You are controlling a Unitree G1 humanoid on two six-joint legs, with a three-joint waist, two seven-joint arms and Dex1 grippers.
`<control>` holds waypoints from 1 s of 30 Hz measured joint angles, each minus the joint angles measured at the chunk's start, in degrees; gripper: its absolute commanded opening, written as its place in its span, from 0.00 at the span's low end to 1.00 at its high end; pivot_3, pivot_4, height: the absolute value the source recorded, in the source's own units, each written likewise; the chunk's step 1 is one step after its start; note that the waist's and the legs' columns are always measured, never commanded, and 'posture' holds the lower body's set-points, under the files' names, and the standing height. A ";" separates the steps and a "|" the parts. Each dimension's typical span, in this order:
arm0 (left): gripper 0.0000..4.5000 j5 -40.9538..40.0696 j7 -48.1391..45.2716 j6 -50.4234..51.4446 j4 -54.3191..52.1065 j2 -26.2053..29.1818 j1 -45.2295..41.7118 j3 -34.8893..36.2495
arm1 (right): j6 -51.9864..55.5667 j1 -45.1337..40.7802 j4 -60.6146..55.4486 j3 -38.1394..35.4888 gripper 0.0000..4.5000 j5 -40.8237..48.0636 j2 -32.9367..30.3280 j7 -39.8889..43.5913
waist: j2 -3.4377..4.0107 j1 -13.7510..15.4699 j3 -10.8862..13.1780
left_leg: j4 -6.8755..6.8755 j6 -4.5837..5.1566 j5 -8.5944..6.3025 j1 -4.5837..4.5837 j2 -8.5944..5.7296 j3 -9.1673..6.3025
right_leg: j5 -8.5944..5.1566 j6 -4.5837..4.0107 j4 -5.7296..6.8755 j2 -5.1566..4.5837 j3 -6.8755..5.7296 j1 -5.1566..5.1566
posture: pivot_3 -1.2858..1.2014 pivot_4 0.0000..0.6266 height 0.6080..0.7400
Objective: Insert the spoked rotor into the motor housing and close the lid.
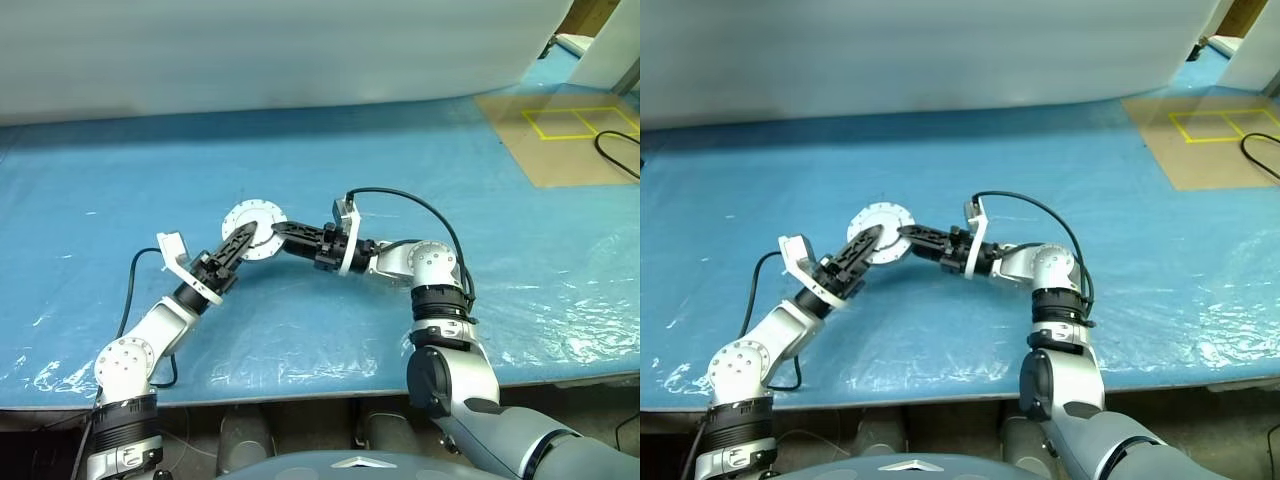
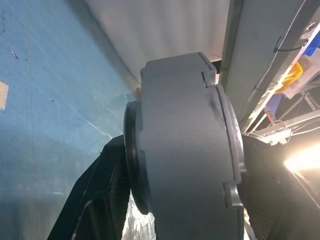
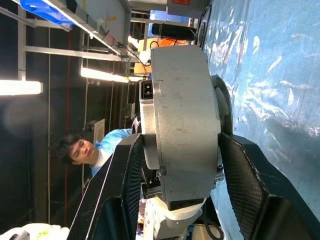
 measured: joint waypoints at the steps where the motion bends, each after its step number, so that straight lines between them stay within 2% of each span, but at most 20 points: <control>1: 0.59 -0.04 0.36 -0.21 0.07 -0.59 -0.02 0.02 | -0.02 0.09 0.00 0.05 0.45 0.00 -0.10 0.00 | 0.00 0.00 0.00 | 0.01 0.00 0.00 0.00 0.00 0.00 | 0.00 0.01 0.00 -0.01 0.01 0.01 | 0.52 0.24 1.00; 6: 0.59 -2.41 2.31 -0.88 1.20 -3.47 -0.82 0.83 | -1.10 0.08 -1.00 0.50 0.45 0.00 -0.35 0.01 | -0.01 -0.05 0.00 | 0.04 0.00 0.00 0.03 -0.01 0.00 | 0.01 0.01 0.02 0.00 0.04 0.02 | 0.52 0.24 1.00; 8: 0.59 -3.87 3.57 -1.47 2.33 -5.18 -1.47 1.46 | -2.32 0.06 -0.99 0.55 0.62 -0.02 -0.18 -0.03 | -0.01 -0.04 0.00 | 0.07 0.00 0.00 0.01 -0.01 0.00 | 0.01 0.01 0.02 0.00 0.04 0.02 | 0.52 0.24 1.00; 12: 0.59 -5.39 5.67 -4.44 5.04 -7.08 -1.85 4.36 | -3.57 -0.23 -0.92 0.32 0.89 0.51 -0.15 0.28 | -0.02 -0.20 0.00 | 0.06 0.00 0.00 0.05 0.01 0.00 | 0.02 0.02 0.03 0.03 0.06 0.02 | 0.52 0.24 1.00; 21: 0.59 -4.99 5.98 -8.10 6.02 -9.07 -2.31 6.23 | -4.83 -1.00 -0.54 -0.13 0.89 1.71 -0.20 -0.11 | -0.13 0.03 0.03 | 0.09 0.01 0.01 -0.01 -0.01 -0.04 | 0.05 0.07 0.01 0.00 0.03 0.05 | 0.52 0.24 1.00; 30: 0.59 11.36 4.76 -25.44 11.01 -8.59 -6.31 7.80 | -4.79 -0.95 -0.96 1.03 0.89 1.87 -0.44 0.64 | -0.15 -0.08 0.02 | 0.11 0.22 0.13 0.02 -0.02 -0.04 | 0.06 0.09 0.02 -0.01 0.04 0.07 | 0.52 0.24 1.00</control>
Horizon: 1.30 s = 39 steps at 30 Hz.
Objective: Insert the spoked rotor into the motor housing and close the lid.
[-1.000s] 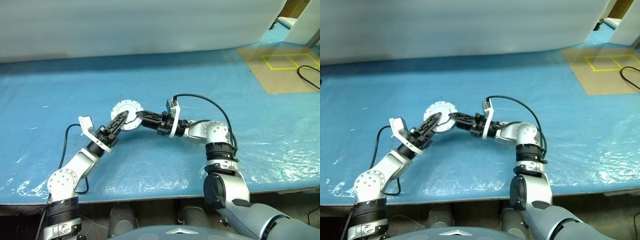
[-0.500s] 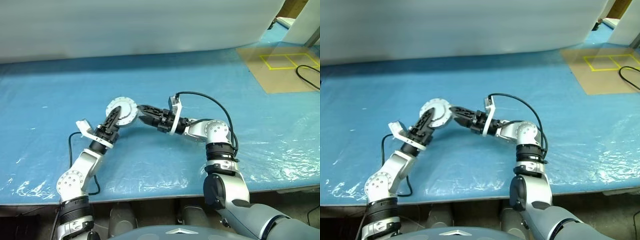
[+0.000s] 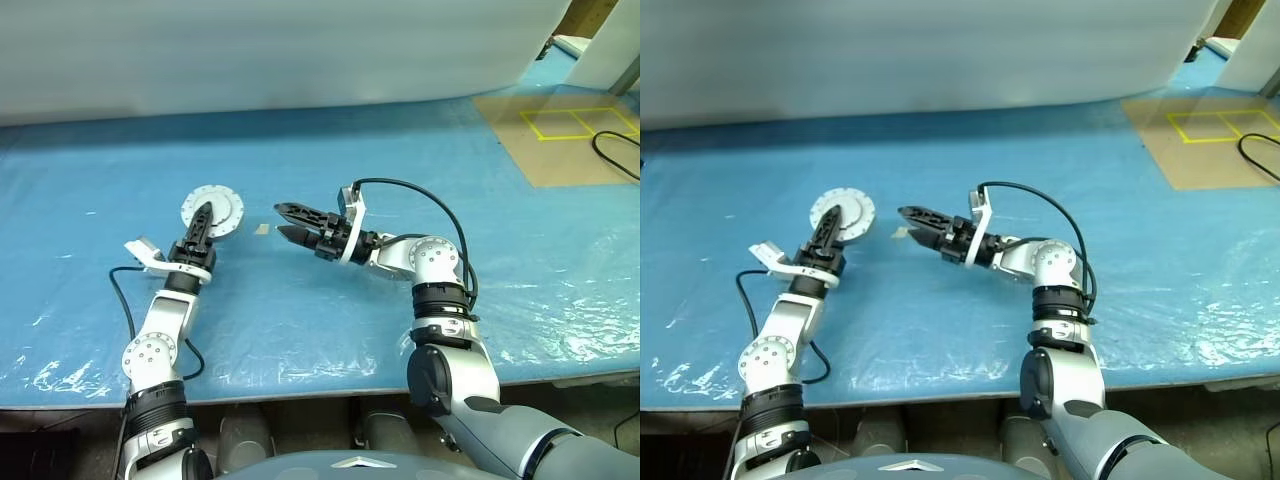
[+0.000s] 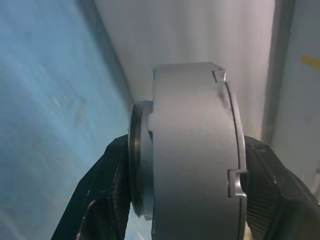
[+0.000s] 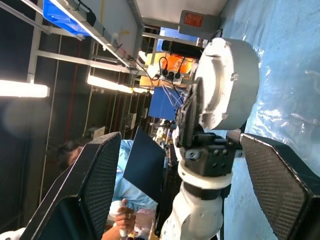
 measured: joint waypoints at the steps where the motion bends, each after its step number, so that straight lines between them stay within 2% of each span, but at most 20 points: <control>1: 0.59 1.66 -0.60 -1.47 1.27 0.04 -0.33 0.10 | 0.00 0.02 -0.01 0.09 0.89 0.01 0.00 0.01 | -0.03 0.02 0.00 | 0.00 0.01 0.00 0.00 0.00 0.00 | 0.01 0.01 0.00 0.00 0.00 0.00 | 0.52 0.24 1.00; 5: 0.59 7.57 -2.54 -8.10 7.74 0.54 -3.65 0.97 | 0.01 0.09 -0.17 0.69 0.89 0.19 0.04 0.08 | -0.16 0.10 0.08 | 0.03 0.02 0.01 0.00 0.00 -0.03 | 0.02 0.02 0.02 -0.01 -0.03 0.00 | 0.52 0.24 1.00; 12: 0.59 18.42 -4.40 -19.42 21.39 5.63 -10.75 1.97 | 0.05 1.45 -2.23 1.53 0.89 0.76 -0.16 0.25 | -0.24 0.16 0.09 | 0.10 0.03 0.02 0.02 0.00 -0.04 | 0.04 0.05 0.14 0.00 -0.02 0.01 | 0.52 0.24 1.00; 18: 0.59 22.68 -5.13 -23.39 29.55 7.14 -13.69 2.86 | 0.03 1.50 -2.50 1.73 0.89 1.24 -0.39 0.23 | -0.25 0.32 0.08 | 0.14 0.01 0.01 0.08 0.00 -0.04 | 0.04 0.04 0.31 -0.02 -0.02 0.02 | 0.52 0.24 1.00; 25: 0.59 25.14 -4.19 -26.28 32.07 7.25 -14.62 2.99 | -0.10 1.54 -2.50 2.29 0.89 1.41 -0.78 0.23 | -0.24 -0.05 0.09 | 0.43 -0.18 -0.11 0.27 -0.03 -0.02 | 0.02 0.01 0.56 -0.19 0.10 0.11 | 0.52 0.24 1.00; 26: 0.72 25.90 -3.61 -26.98 32.23 7.25 -14.65 2.98 | -0.16 1.55 -2.50 2.50 0.90 1.41 -0.78 0.23 | -0.25 -0.13 0.09 | 0.43 -0.18 -0.11 0.35 -0.03 0.00 | 0.02 -0.01 0.57 -0.18 0.15 0.14 | 0.52 0.24 1.00; 30: 0.98 28.42 -0.05 -30.55 33.47 7.73 -14.94 3.27 | -0.32 1.76 -2.50 3.47 0.90 1.40 -0.86 0.28 | -0.23 -0.21 0.09 | 0.42 -0.18 -0.11 0.51 -0.07 0.03 | -0.05 -0.12 0.62 -0.18 0.24 0.20 | 0.52 0.24 1.00; 39: 0.99 40.37 18.99 -46.81 38.49 10.72 -14.53 5.56 | -1.38 2.61 -2.51 5.12 0.90 1.40 -1.54 0.56 | -0.24 -0.37 0.09 | 0.33 -0.18 -0.11 0.38 -0.07 -0.04 | 0.03 0.02 0.42 -0.18 0.16 0.16 | 0.52 0.24 1.00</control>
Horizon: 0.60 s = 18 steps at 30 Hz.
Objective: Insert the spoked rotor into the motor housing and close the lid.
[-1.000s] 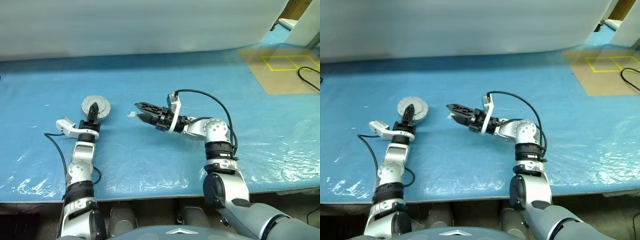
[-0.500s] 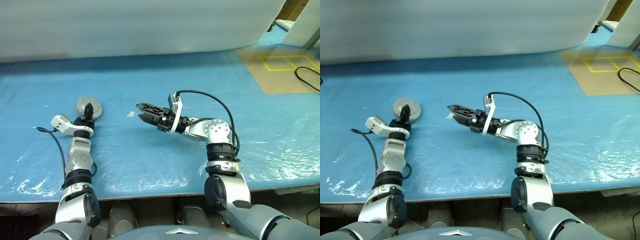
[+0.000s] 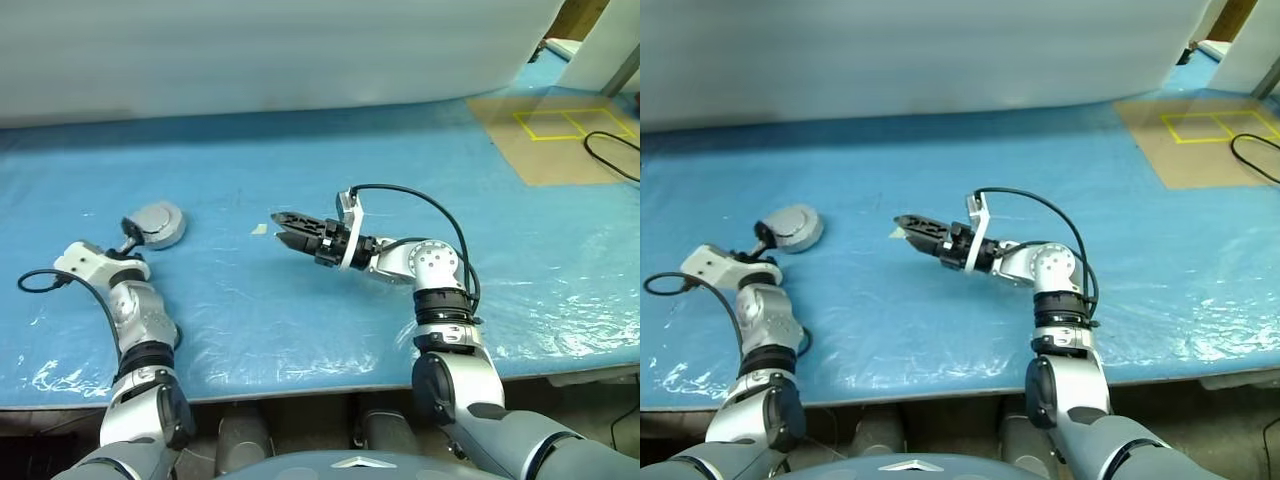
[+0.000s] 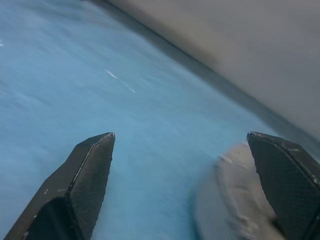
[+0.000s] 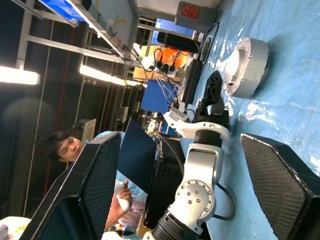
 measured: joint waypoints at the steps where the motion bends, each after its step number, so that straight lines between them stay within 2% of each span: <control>1: 0.99 1.47 1.58 -0.87 0.18 0.44 0.25 -0.09 | -0.06 0.15 -0.02 0.28 0.90 0.00 -0.06 0.04 | 0.00 0.10 0.00 | -0.01 0.00 0.00 0.01 0.00 -0.02 | 0.00 0.00 0.00 0.00 0.00 -0.01 | 0.52 0.24 1.00; 4: 0.99 5.11 2.51 -2.84 -0.24 1.42 0.97 -1.78 | -0.68 0.90 -1.07 1.44 0.90 -0.03 -0.34 0.50 | -0.02 0.38 0.01 | -0.04 0.00 0.00 0.00 0.00 -0.04 | 0.00 0.00 -0.03 0.00 -0.03 -0.04 | 0.52 0.24 1.00; 7: 0.99 4.62 -4.84 -3.57 -5.24 1.40 2.78 -4.61 | -4.68 2.21 -4.62 5.18 0.90 -2.25 -1.15 1.89 | -0.09 0.57 0.04 | -0.04 0.00 0.00 -0.06 0.00 -0.04 | -0.01 -0.01 -0.07 -0.04 -0.17 -0.04 | 0.52 0.24 1.00; 10: 0.99 1.17 -13.87 -2.66 -12.60 1.18 5.12 -6.92 | -12.62 5.14 -8.84 11.64 0.90 -7.89 -2.92 3.75 | -0.14 0.53 0.06 | -0.06 -0.01 0.00 -0.13 0.01 -0.03 | -0.01 -0.02 -0.09 -0.04 -0.23 -0.05 | 0.52 0.24 1.00; 13: 0.99 -3.62 -23.10 0.46 -20.73 1.90 8.80 -8.76 | -25.27 8.34 -10.63 17.62 0.90 -16.48 -4.13 4.62 | -0.14 0.23 0.07 | -0.12 -0.02 -0.01 -0.27 0.04 -0.02 | -0.06 -0.10 -0.09 -0.03 -0.18 -0.17 | 0.52 0.24 1.00; 18: 0.99 -6.75 -34.89 8.05 -30.49 7.34 15.99 -12.34 | -43.30 9.52 -9.32 22.71 0.90 -27.77 -5.14 4.36 | -0.13 -0.21 0.08 | -0.15 -0.01 -0.01 -0.34 0.03 0.01 | -0.12 -0.19 -0.13 -0.03 -0.16 -0.26 | 0.52 0.24 1.00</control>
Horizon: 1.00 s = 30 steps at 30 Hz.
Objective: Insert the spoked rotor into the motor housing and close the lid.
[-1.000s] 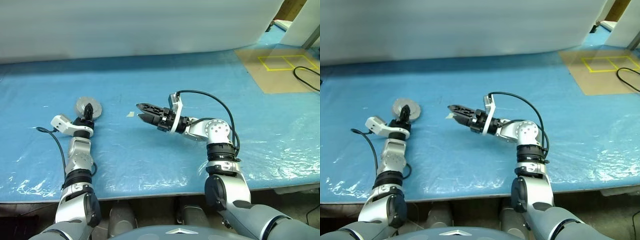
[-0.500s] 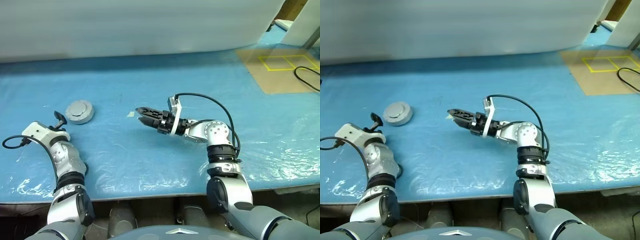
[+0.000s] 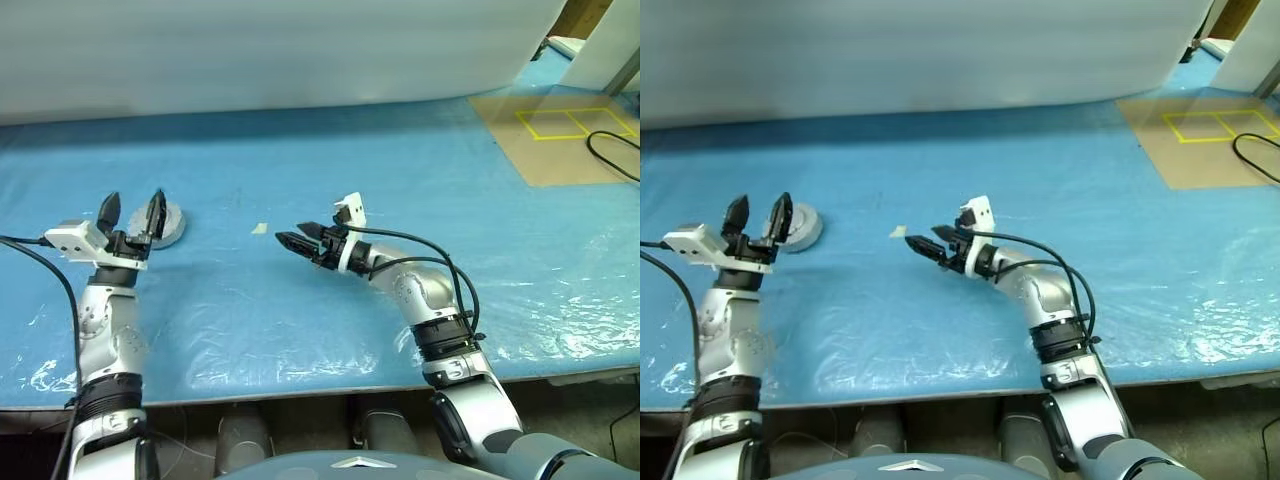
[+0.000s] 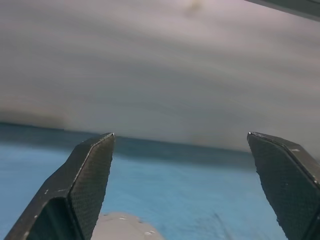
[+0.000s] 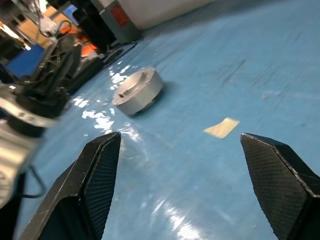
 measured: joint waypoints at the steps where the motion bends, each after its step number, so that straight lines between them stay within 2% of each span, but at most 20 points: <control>1: 0.99 0.17 -2.40 1.49 -1.24 1.37 1.17 -1.40 | -3.12 -0.01 1.00 0.48 0.90 -1.83 -0.07 -0.19 | 0.01 -0.11 0.00 | 0.00 0.00 0.00 0.00 -0.01 0.01 | -0.01 -0.01 -0.04 0.00 0.00 0.00 | 0.52 0.24 1.00; 2: 0.99 0.52 -4.25 2.43 -2.12 2.30 2.06 -2.48 | -5.42 -0.04 1.89 0.82 0.90 -3.19 -0.20 -0.45 | 0.02 -0.11 0.01 | -0.01 0.00 0.00 0.04 -0.01 0.01 | -0.01 -0.02 -0.08 0.00 -0.01 0.00 | 0.52 0.24 1.00; 5: 1.00 2.10 -9.41 5.02 -3.44 3.89 3.63 -6.29 | -12.63 -0.18 4.88 2.23 1.00 -7.64 -1.22 -0.30 | 0.02 -0.12 0.02 | 0.01 0.01 0.00 0.06 -0.08 0.02 | -0.01 -0.02 -0.20 -0.01 -0.02 0.01 | 0.52 0.24 1.00; 11: 1.00 3.84 -15.51 9.12 -7.15 4.71 4.62 -12.25 | -23.62 -0.05 7.38 4.00 1.00 -12.53 -4.39 3.55 | 0.02 -0.92 0.02 | -0.12 0.01 0.00 -0.03 -0.04 0.03 | 0.08 0.14 -0.20 0.03 0.00 0.03 | 0.52 0.24 1.00; 18: 1.00 6.17 -17.41 9.79 -8.31 4.75 5.57 -14.14 | -25.77 1.48 8.12 4.13 1.00 -13.26 -6.35 7.43 | 0.02 -1.18 0.02 | -0.14 0.03 0.01 -0.02 -0.03 0.03 | 0.10 0.15 -0.19 0.09 0.02 0.03 | 0.52 0.24 1.00; 30: 1.00 8.14 -15.94 9.76 -10.12 3.49 7.15 -14.23 | -27.31 1.58 9.94 4.56 1.00 -14.51 -6.31 9.32 | 0.02 -1.11 0.02 | -0.04 0.07 0.02 0.01 -0.04 0.04 | -0.01 -0.04 -0.15 0.07 0.04 0.07 | 0.52 0.24 1.00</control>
